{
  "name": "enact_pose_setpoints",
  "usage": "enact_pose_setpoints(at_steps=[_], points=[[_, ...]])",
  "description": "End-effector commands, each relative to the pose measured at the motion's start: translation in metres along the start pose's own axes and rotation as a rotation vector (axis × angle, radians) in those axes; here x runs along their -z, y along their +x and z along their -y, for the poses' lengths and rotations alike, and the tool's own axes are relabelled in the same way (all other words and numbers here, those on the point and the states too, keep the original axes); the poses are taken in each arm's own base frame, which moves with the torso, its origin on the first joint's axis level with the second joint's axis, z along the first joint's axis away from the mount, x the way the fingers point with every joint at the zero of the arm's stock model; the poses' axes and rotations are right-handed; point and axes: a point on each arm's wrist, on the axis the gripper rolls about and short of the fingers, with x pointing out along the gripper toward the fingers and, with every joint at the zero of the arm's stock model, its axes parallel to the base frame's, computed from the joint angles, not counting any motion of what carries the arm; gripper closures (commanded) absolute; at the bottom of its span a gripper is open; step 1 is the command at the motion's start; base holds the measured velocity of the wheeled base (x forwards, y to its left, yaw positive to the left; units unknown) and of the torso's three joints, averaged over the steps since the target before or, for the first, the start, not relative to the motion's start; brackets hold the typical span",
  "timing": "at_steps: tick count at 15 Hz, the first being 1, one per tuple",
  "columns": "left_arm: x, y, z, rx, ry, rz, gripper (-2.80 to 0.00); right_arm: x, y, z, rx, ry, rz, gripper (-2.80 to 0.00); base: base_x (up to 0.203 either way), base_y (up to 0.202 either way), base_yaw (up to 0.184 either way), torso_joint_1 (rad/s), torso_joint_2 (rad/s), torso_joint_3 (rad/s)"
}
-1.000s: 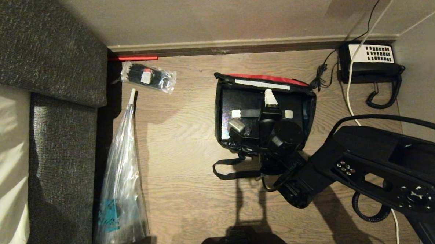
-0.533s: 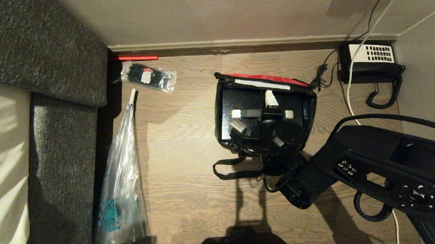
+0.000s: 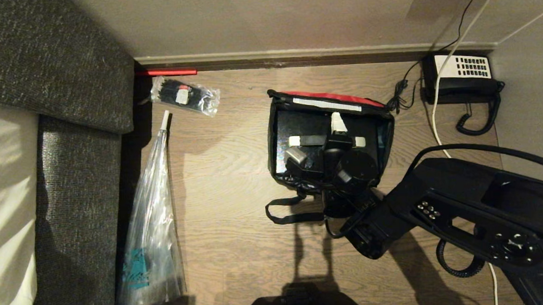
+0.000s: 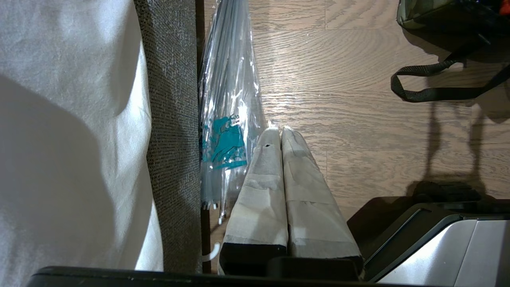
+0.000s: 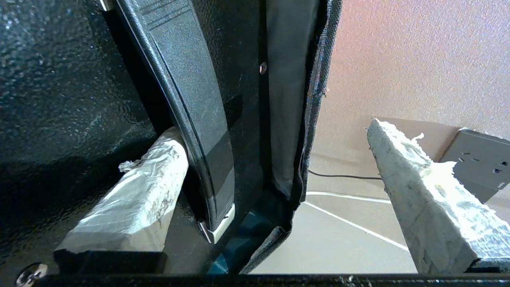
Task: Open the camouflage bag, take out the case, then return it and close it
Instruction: Grip the handle
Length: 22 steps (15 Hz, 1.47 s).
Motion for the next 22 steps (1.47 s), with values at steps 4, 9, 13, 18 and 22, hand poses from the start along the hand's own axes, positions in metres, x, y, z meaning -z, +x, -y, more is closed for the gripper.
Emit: enact_pose_setpoints(at_steps=[4,9,13,18,22], points=[[0.0004,0.0002,0.0,0.0,0.0,-0.002,0.0,0.0013,0.0046,-0.0088,0.003,-0.003,-0.011,-2.8,0.0,0.0,0.0,0.0,0.0,0.0],[0.0004,0.0002,0.0,0.0,0.0,-0.002,0.0,0.006,0.0054,-0.0122,-0.007,-0.015,-0.011,-2.8,0.0,0.0,0.0,0.0,0.0,0.0],[0.0004,0.0002,0.0,0.0,0.0,-0.002,0.0,0.0059,0.0037,-0.0117,-0.011,-0.008,-0.01,-2.8,0.0,0.0,0.0,0.0,0.0,0.0],[0.0004,0.0002,0.0,0.0,0.0,-0.002,0.0,0.0045,0.0009,-0.009,-0.012,-0.01,-0.003,-2.8,0.0,0.0,0.0,0.0,0.0,0.0],[0.0004,0.0002,0.0,0.0,0.0,-0.002,0.0,0.0062,-0.0003,-0.0156,-0.026,-0.038,-0.005,0.0,0.0,0.0,0.0,0.0,0.0,0.0]])
